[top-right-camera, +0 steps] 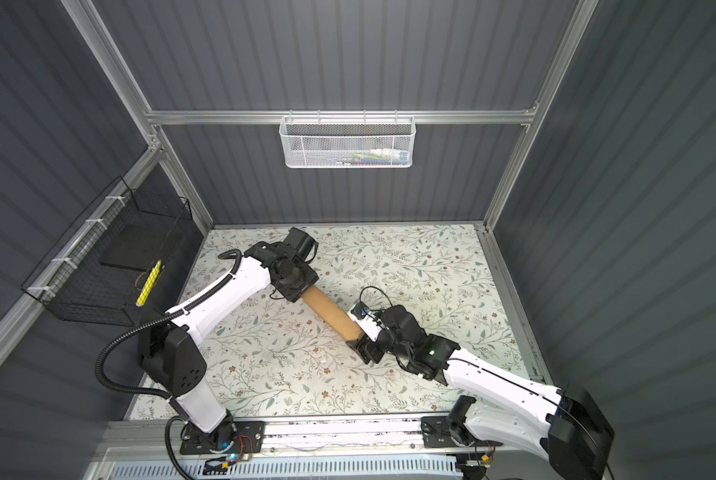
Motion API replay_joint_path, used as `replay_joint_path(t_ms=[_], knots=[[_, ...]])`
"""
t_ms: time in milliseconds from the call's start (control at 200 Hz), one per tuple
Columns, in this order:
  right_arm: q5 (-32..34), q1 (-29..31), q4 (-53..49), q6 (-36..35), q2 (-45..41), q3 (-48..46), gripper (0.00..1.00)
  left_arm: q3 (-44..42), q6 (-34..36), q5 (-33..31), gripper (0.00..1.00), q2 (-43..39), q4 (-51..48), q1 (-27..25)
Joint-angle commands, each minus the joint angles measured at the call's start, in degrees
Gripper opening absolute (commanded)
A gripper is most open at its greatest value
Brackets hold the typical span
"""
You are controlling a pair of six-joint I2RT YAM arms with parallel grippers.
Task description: Fold the paper box
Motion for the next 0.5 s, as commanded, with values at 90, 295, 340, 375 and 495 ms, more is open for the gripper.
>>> replay_joint_path(t_ms=[90, 295, 340, 375, 495], knots=[[4.4, 0.1, 5.4, -0.1, 1.2, -0.9, 0.74, 1.5, 1.2, -0.4, 0.53, 0.8, -2.1, -0.6], [5.2, 0.1, 10.3, -1.3, 3.0, -2.6, 0.75, 2.1, 1.2, -0.1, 0.52, 1.2, -2.1, -0.8], [5.6, 0.1, 11.2, -1.5, 3.3, -3.0, 0.76, 2.1, 1.3, 0.0, 0.52, 1.2, -2.1, -0.9], [6.1, 0.1, 11.9, -1.7, 3.4, -3.2, 0.77, 2.2, 1.4, -0.1, 0.52, 1.3, -2.1, -0.9], [7.1, 0.1, 13.3, -2.9, 3.9, -3.9, 0.77, 2.4, 1.4, 0.0, 0.51, 1.5, -2.1, -1.0]])
